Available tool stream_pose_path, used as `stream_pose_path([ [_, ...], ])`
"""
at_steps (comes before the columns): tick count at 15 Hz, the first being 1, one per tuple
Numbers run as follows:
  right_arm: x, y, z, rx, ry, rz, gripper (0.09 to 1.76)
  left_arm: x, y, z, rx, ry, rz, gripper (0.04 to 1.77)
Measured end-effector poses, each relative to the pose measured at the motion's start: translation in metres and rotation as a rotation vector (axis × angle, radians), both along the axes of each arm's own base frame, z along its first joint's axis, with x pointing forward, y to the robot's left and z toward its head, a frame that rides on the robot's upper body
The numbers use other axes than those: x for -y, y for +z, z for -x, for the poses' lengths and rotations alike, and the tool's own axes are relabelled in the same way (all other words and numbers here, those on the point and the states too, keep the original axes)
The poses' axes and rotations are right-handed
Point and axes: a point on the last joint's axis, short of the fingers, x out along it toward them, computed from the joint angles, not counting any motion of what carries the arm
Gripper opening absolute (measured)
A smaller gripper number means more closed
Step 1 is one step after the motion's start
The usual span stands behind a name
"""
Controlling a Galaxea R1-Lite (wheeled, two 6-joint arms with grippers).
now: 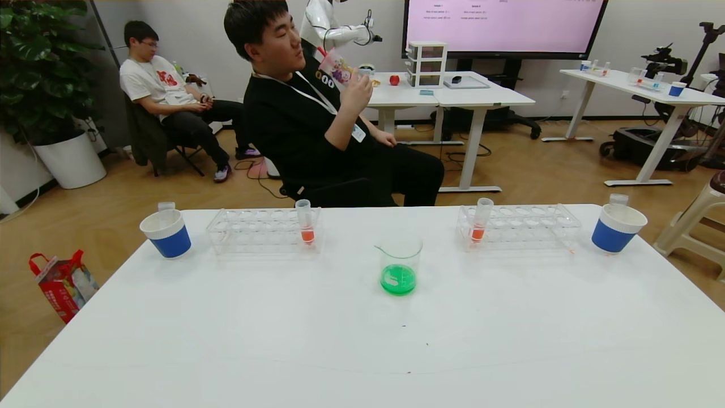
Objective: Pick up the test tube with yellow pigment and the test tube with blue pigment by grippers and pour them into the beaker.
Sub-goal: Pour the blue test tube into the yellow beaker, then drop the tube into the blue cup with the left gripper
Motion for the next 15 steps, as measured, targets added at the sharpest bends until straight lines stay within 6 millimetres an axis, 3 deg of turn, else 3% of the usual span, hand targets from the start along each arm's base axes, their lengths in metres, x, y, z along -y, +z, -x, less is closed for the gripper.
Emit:
stream_pose_path([
  [6,0.0,0.0,0.0,0.0,0.0,0.0,1.74,0.002,-0.003,0.001,-0.028,-0.018,-0.063,1.75],
  [8,0.0,0.0,0.0,0.0,0.001,0.0,1.74,0.003,-0.013,0.002,-0.03,-0.014,-0.048,1.75],
  [12,0.0,0.0,0.0,0.0,0.0,0.0,1.74,0.007,-0.049,0.014,0.015,-0.132,-0.056,1.75],
  [15,0.0,0.0,0.0,0.0,0.0,0.0,1.74,0.008,-0.082,0.009,0.003,-0.2,-0.041,1.75],
])
